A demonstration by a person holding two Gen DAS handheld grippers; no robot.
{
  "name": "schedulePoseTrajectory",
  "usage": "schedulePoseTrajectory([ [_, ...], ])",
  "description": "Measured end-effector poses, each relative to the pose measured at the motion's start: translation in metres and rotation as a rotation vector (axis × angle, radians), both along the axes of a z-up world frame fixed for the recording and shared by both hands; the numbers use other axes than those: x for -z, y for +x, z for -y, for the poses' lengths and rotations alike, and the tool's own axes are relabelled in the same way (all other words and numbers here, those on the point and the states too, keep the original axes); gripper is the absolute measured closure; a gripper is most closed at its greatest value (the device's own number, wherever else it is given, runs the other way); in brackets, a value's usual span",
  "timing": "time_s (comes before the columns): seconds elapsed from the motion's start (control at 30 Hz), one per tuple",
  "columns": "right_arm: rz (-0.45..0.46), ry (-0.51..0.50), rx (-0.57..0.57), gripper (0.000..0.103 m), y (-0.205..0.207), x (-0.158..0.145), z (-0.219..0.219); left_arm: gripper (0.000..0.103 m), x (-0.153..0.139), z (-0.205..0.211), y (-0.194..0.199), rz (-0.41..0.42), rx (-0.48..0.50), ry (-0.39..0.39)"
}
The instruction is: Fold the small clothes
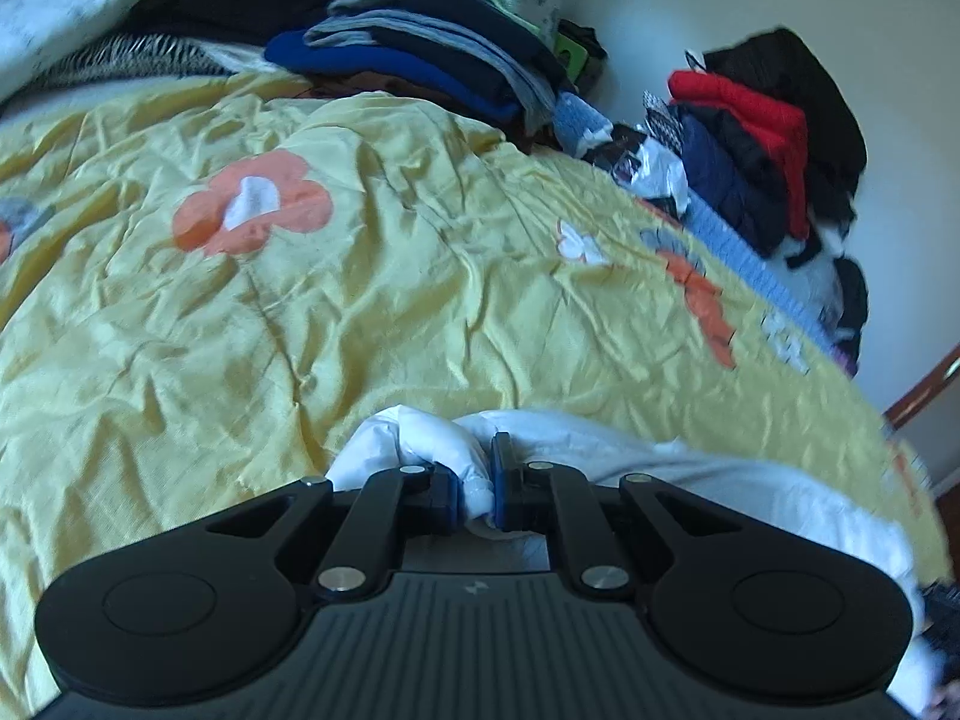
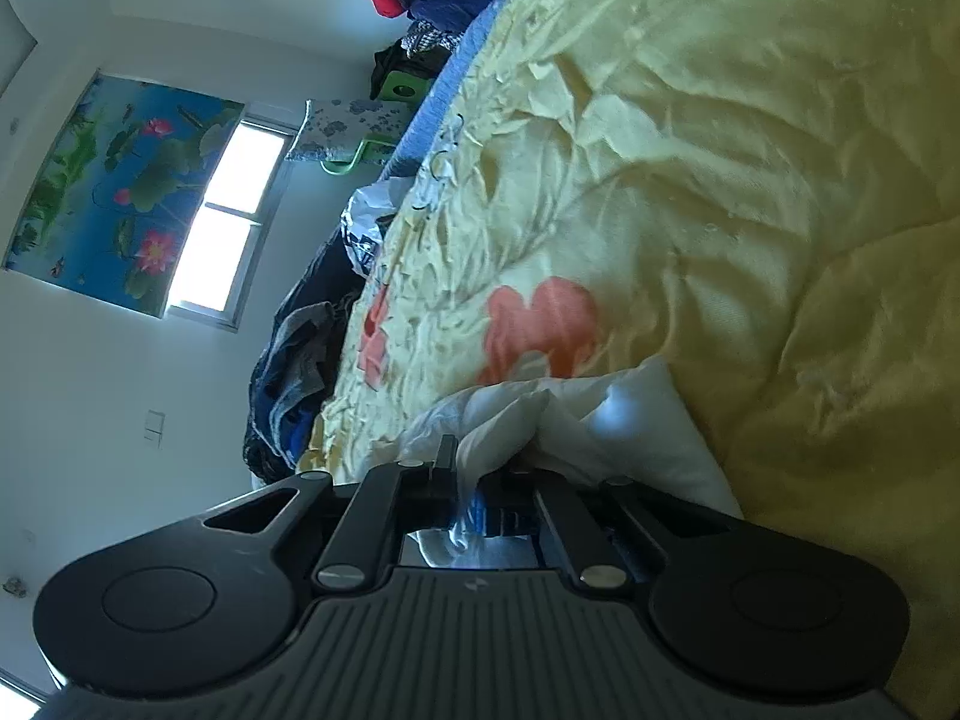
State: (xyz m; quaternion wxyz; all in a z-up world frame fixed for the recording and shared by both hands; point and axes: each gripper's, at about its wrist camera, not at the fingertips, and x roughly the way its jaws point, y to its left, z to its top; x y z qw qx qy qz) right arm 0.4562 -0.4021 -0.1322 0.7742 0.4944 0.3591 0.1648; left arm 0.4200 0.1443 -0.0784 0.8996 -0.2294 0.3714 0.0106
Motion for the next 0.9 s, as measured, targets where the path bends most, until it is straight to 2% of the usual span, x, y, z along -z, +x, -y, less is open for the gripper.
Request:
schedulePoseTrajectory([
  [0.3,0.029,0.018,0.003,0.095,-0.002,0.008,0.001,0.093,0.011,0.017,0.0,0.052,0.025,0.107],
  [0.5,0.037,0.009,0.007,0.095,-0.004,0.007,0.002,0.093,0.011,0.018,-0.001,0.059,0.028,0.114],
  [0.63,0.026,0.047,0.01,0.093,-0.004,0.008,0.004,0.093,0.008,0.017,-0.002,0.067,0.043,0.118],
  [0.73,0.002,0.066,0.023,0.084,-0.005,0.003,0.008,0.09,-0.004,0.004,-0.009,0.087,0.027,0.066],
  [0.8,0.02,0.056,0.044,0.059,-0.011,-0.009,0.01,0.087,-0.015,-0.007,-0.02,0.131,-0.016,0.008],
  [0.83,0.041,0.04,0.053,0.05,-0.015,-0.017,0.01,0.085,-0.022,-0.012,-0.026,0.156,-0.03,-0.01],
  [0.87,0.064,0.015,0.064,0.035,-0.018,-0.026,0.01,0.083,-0.029,-0.013,-0.032,0.177,-0.039,-0.009],
  [0.9,0.098,-0.014,0.079,0.036,-0.023,-0.037,0.01,0.081,-0.036,-0.012,-0.037,0.199,-0.044,0.005],
])
